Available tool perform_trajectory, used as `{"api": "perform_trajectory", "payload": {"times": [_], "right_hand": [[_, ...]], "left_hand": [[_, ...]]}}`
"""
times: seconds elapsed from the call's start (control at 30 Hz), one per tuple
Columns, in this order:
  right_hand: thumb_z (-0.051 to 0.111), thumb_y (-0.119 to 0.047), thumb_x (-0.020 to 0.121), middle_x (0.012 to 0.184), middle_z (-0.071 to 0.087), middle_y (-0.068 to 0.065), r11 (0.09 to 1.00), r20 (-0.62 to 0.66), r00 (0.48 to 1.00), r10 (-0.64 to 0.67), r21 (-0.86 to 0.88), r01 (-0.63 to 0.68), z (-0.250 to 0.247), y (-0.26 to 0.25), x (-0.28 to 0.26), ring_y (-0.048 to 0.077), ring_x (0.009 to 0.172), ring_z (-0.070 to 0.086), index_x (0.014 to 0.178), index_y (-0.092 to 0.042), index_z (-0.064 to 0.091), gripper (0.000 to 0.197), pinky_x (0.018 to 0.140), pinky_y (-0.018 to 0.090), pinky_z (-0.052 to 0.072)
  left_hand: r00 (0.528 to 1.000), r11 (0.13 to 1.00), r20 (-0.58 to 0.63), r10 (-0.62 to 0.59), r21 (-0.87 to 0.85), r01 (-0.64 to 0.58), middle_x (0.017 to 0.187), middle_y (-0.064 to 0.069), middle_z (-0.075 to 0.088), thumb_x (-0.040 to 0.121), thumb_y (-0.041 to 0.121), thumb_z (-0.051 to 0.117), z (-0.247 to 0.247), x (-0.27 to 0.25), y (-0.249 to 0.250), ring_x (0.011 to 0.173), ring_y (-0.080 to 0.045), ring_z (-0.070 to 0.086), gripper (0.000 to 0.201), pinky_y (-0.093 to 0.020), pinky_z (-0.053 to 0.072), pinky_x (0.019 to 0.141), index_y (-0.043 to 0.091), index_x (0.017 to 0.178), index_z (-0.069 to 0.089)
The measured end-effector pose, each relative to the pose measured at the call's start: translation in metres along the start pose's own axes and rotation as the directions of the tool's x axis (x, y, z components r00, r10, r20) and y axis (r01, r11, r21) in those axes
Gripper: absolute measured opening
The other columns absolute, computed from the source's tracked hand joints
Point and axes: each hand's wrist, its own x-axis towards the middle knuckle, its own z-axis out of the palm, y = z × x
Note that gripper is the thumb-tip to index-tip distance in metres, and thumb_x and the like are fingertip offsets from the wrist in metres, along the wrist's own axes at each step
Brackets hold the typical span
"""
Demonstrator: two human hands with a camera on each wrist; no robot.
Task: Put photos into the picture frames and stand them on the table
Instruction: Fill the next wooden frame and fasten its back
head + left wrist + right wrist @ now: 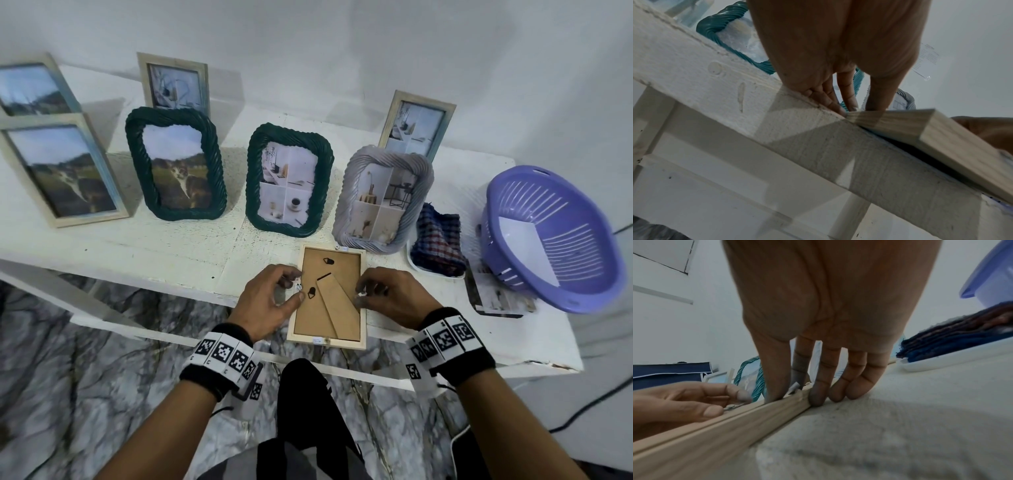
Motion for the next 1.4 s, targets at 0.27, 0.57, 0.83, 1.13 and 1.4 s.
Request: {"api": "perform_trajectory", "payload": {"times": [0.27, 0.57, 0.83, 1.13, 1.4], "right_hand": [[0.075, -0.027, 0.080, 0.070, 0.058, -0.010, 0.999, -0.121, 0.992, -0.027, -0.032, 0.023, 0.012, 0.002, 0.005, 0.008, 0.068, 0.054, 0.084, -0.022, 0.064, 0.013, 0.062, 0.020, 0.041], [0.075, -0.023, 0.081, 0.074, 0.059, -0.002, 0.998, -0.153, 0.986, -0.064, -0.001, 0.064, 0.018, 0.008, 0.002, 0.012, 0.070, 0.054, 0.085, -0.023, 0.068, 0.009, 0.066, 0.025, 0.040], [0.072, -0.028, 0.080, 0.073, 0.055, -0.009, 0.998, -0.101, 0.994, -0.045, -0.059, 0.039, 0.014, 0.002, 0.004, 0.007, 0.070, 0.052, 0.091, -0.026, 0.066, 0.013, 0.066, 0.028, 0.040], [0.056, -0.022, 0.085, 0.112, 0.056, 0.014, 0.960, -0.257, 0.964, -0.075, -0.281, 0.000, 0.020, -0.022, 0.035, 0.037, 0.102, 0.053, 0.134, -0.018, 0.054, 0.048, 0.086, 0.044, 0.049], [0.057, -0.011, 0.084, 0.120, 0.054, 0.019, 0.958, -0.228, 0.973, -0.035, -0.285, -0.033, 0.024, -0.030, 0.040, 0.040, 0.105, 0.050, 0.136, -0.010, 0.049, 0.052, 0.092, 0.041, 0.040]], "left_hand": [[0.999, 0.999, -0.037, 0.032, -0.006, -0.033, 0.099, 0.012, 0.059, 0.082, 0.044, 0.066, 0.002, -0.002, -0.004, 0.094, -0.001, 0.057, 0.040, -0.021, 0.049, 0.083, 0.019, 0.111, 0.055], [0.995, 0.995, 0.028, 0.098, 0.028, -0.099, 0.110, 0.005, 0.055, 0.088, 0.034, 0.060, 0.003, 0.000, -0.006, 0.100, -0.001, 0.054, 0.023, -0.013, 0.045, 0.085, 0.027, 0.109, 0.066], [0.996, 0.997, 0.033, 0.081, 0.004, -0.081, 0.108, 0.007, 0.057, 0.083, 0.040, 0.054, 0.003, 0.001, -0.002, 0.097, -0.006, 0.055, 0.028, -0.019, 0.048, 0.085, 0.025, 0.104, 0.066], [0.996, 0.996, 0.004, 0.094, 0.007, -0.094, 0.105, 0.011, 0.057, 0.087, 0.024, 0.060, 0.006, 0.003, -0.001, 0.095, -0.006, 0.056, 0.016, -0.013, 0.044, 0.085, 0.024, 0.101, 0.067], [0.996, 0.996, 0.022, 0.083, 0.015, -0.084, 0.104, 0.011, 0.053, 0.088, 0.012, 0.067, 0.004, 0.002, -0.001, 0.098, 0.006, 0.051, 0.018, -0.003, 0.035, 0.085, 0.023, 0.102, 0.068]]}}
